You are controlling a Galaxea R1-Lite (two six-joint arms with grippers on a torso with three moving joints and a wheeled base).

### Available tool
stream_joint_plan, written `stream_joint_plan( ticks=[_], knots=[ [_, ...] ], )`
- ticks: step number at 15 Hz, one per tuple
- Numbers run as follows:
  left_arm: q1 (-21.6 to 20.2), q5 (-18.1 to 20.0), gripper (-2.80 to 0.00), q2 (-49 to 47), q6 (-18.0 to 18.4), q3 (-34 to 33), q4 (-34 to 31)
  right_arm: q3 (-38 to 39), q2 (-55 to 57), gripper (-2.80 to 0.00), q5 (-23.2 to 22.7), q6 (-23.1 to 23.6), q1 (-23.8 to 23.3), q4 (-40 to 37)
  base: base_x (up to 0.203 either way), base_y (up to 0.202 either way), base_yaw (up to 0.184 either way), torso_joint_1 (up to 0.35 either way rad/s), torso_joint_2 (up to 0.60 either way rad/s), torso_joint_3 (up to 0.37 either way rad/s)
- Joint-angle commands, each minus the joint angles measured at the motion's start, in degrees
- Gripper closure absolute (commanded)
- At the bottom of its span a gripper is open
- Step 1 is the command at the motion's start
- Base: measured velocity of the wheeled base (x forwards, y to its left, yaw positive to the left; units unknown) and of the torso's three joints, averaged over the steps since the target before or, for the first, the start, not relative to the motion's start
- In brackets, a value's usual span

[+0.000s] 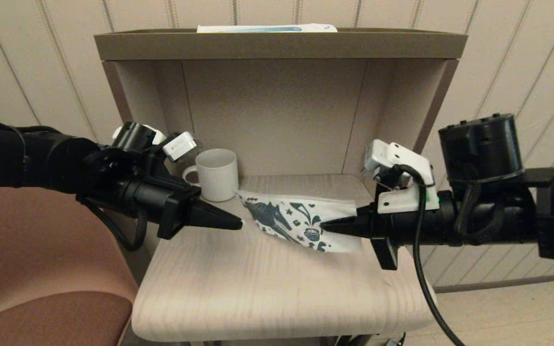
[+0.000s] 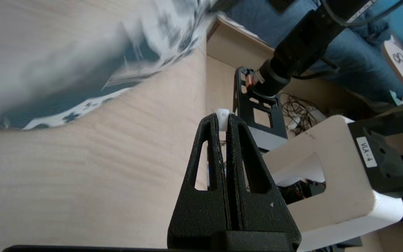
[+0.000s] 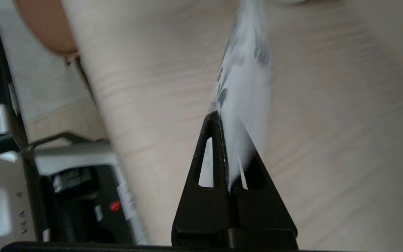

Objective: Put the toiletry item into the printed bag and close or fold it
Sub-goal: Close the strorage bag and place it on the desk

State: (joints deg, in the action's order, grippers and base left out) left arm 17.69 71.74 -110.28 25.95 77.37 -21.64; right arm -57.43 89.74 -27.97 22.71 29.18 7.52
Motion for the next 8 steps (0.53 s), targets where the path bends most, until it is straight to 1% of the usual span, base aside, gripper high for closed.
stream_joint_plan(
  ticks=[1,4,8],
  knots=[
    [0.1,0.5,0.0,-1.1,0.1,-0.1,-0.2,1.1,0.9,0.0,0.0,0.1,-0.1,0.3,0.0,0.0,0.0,0.0,0.0,0.0],
    [0.1,0.3,0.0,-1.1,0.1,-0.1,-0.2,1.9,1.6,0.0,-0.1,0.1,-0.7,2.8,0.0,0.0,0.0,0.0,0.0,0.0],
    [0.1,0.2,0.0,-2.8,0.2,0.0,-0.1,1.9,1.8,0.0,-0.1,0.0,-2.5,2.9,0.0,0.0,0.0,0.0,0.0,0.0]
  ],
)
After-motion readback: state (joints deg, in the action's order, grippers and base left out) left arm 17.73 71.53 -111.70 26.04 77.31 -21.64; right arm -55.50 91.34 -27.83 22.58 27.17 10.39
